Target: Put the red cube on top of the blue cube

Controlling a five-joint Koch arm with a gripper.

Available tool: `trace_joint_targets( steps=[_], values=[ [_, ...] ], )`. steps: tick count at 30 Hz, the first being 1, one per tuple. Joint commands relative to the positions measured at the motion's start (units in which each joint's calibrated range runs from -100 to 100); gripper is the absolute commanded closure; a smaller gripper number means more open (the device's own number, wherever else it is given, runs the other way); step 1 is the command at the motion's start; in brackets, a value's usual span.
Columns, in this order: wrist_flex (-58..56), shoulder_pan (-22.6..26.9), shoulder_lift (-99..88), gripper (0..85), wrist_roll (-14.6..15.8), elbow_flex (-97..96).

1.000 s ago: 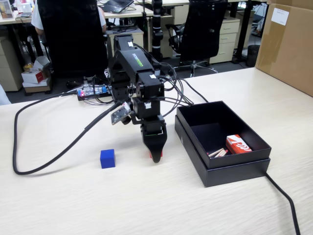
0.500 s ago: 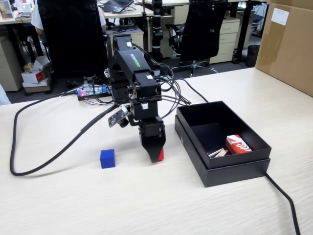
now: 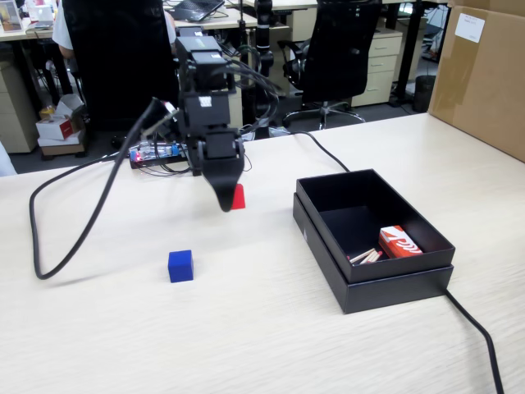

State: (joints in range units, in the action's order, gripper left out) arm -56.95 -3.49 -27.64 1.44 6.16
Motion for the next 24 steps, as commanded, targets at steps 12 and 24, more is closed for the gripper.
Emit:
trace_joint_targets(
  steps=[12, 24],
  values=[
    [8.8, -6.9, 2.5, 83.0, -4.3, 2.7],
    [11.3, -8.2, 11.3, 82.9, -4.8, 0.7]
  ],
)
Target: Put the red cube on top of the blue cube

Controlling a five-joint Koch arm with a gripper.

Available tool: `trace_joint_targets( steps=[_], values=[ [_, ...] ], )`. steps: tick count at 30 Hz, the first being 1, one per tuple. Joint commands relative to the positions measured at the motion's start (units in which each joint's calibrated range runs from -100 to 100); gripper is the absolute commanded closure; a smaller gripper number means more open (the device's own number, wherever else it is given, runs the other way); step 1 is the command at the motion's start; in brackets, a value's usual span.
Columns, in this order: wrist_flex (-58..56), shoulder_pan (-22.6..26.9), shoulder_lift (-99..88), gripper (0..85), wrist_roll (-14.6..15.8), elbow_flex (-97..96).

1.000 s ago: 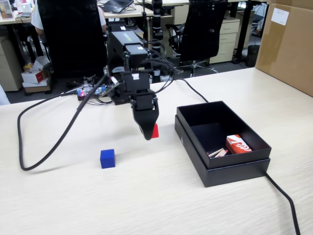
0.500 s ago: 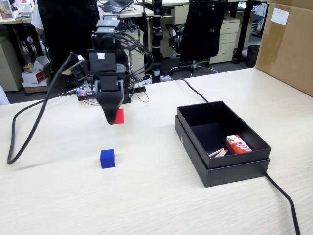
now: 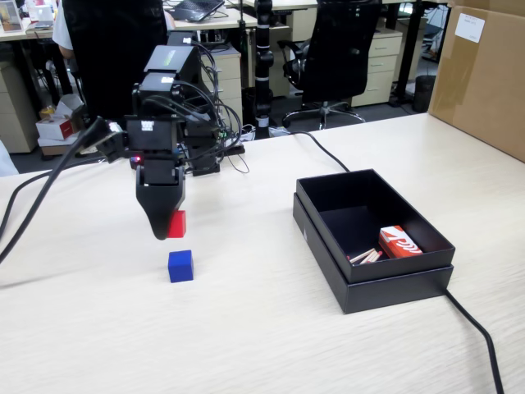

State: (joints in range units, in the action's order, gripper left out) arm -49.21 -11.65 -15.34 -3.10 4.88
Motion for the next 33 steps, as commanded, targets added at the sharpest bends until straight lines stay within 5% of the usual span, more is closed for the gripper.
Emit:
trace_joint_targets(
  steps=[1, 30, 33],
  values=[
    [3.5, 0.0, -0.7, 82.9, -0.3, 2.0],
    [7.7, 1.2, 2.0, 82.6, 0.0, -1.8],
    [7.8, 1.1, 2.0, 72.1, 0.1, -2.1]
  ],
)
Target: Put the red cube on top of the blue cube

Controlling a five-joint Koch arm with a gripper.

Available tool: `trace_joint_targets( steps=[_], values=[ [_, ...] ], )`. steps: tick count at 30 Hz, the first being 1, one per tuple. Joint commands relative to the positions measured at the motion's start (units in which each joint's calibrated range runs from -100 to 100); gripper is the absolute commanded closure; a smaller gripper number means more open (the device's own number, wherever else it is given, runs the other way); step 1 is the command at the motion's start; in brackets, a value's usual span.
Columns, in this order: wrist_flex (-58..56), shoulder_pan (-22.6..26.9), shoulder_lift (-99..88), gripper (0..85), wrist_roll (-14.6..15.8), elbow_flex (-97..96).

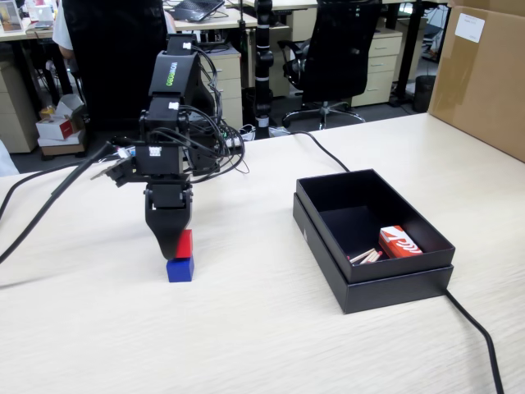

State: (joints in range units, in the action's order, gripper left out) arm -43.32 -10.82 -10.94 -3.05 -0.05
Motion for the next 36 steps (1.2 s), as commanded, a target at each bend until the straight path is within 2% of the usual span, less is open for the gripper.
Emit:
trace_joint_targets(
  steps=[1, 5, 7, 9, 16, 23, 31, 36],
  values=[
    [1.9, 0.2, -2.4, 67.8, 0.0, 2.6],
    [1.9, 0.2, -2.3, 58.1, 0.0, 2.2],
    [1.9, 0.2, -2.3, 57.3, 0.0, 2.2],
    [1.9, 0.2, -2.3, 49.5, 0.0, 1.9],
    [1.9, 0.2, -2.2, 34.6, -0.2, 1.5],
    [2.6, 1.5, -10.2, 34.1, 0.1, -1.0],
    [3.8, 5.2, -30.7, 35.1, 1.9, -10.5],
    [7.5, 8.2, -46.0, 35.4, 3.2, -22.7]
  ],
)
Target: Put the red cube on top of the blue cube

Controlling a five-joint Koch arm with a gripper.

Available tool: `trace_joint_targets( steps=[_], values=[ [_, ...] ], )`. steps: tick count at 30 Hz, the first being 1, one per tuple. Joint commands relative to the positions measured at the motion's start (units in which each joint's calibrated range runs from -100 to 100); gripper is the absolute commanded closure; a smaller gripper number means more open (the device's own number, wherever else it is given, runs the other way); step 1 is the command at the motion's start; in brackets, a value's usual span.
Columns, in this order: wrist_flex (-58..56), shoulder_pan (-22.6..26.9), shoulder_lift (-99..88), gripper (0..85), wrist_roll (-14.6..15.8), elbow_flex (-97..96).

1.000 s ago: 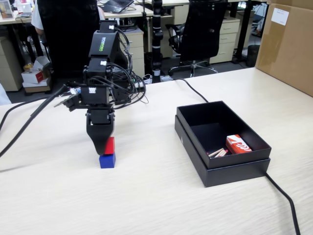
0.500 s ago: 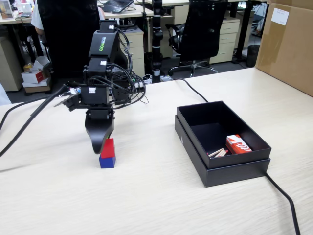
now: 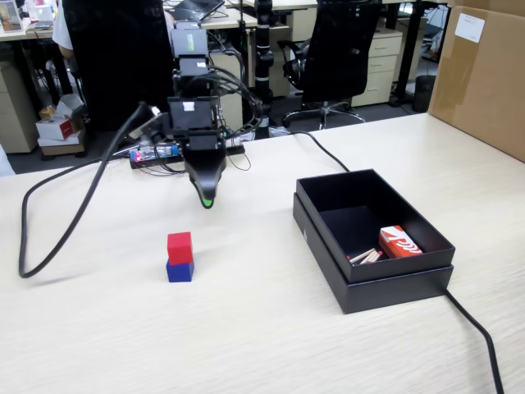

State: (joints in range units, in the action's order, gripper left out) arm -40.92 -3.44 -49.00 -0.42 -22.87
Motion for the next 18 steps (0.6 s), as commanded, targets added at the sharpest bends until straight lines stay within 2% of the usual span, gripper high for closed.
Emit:
trace_joint_targets(
  steps=[1, 5, 8, 14, 18],
  values=[
    [6.6, 1.3, -11.2, 35.6, 0.6, -3.2],
    [11.2, 2.1, -23.2, 35.9, 0.7, -16.2],
    [20.0, 2.9, -32.5, 36.2, 0.2, -31.8],
    [40.0, 3.0, -37.7, 38.2, -0.7, -53.6],
    [45.2, 3.2, -39.1, 38.2, -0.6, -60.7]
  ],
)
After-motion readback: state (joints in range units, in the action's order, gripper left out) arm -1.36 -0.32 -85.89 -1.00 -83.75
